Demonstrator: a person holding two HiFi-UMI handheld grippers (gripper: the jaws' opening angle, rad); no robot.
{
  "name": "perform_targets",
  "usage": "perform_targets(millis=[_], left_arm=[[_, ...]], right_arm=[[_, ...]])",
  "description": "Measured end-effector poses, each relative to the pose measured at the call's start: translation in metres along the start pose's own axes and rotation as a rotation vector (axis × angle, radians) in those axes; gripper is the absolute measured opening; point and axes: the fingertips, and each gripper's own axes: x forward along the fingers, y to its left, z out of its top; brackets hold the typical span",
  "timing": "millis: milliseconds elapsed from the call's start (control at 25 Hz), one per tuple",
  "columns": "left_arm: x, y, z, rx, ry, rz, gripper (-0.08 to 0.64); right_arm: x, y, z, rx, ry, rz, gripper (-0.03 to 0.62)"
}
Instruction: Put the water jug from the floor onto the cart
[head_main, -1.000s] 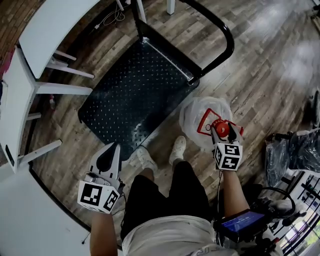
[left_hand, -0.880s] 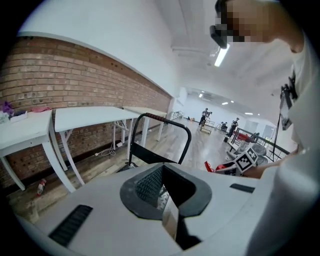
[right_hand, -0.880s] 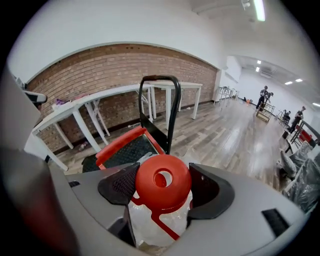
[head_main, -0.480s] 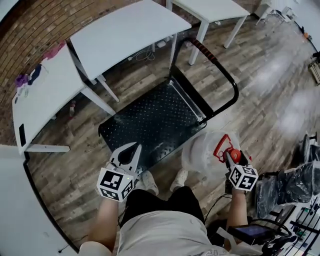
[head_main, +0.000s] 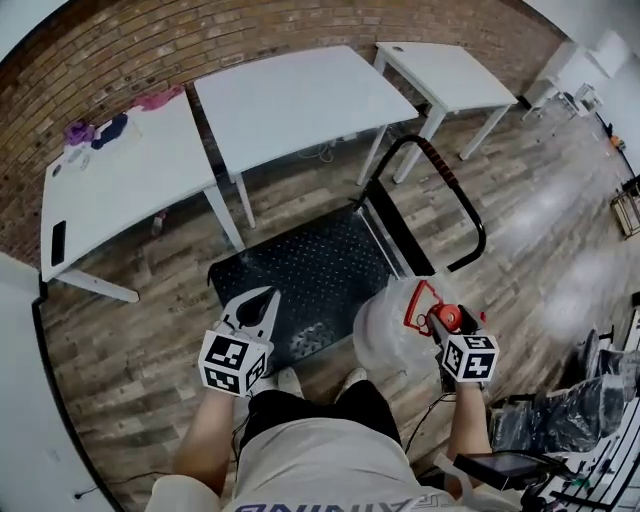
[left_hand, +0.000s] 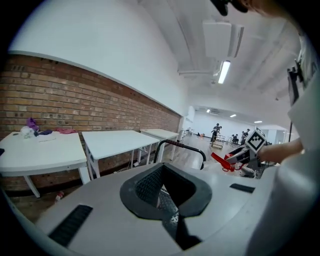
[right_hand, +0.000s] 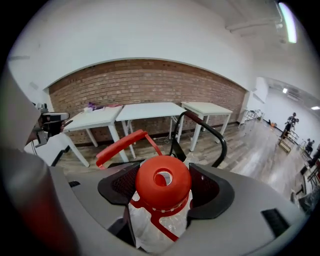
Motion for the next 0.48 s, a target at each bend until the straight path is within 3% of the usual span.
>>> perform_targets(millis=[280, 480], left_arm=[[-0.011, 0.034, -0.007, -0.082, -0.021, 0.075, 0.0], [0.009, 0.052, -0.005, -0.042, 0.044, 0.232, 0.0]], right_arm=[[0.055, 0.051, 0.046, -0.09, -0.013, 0.156, 0.311], [0.111, 0.082, 0.083, -0.193, -0.02, 0.313, 0.311]])
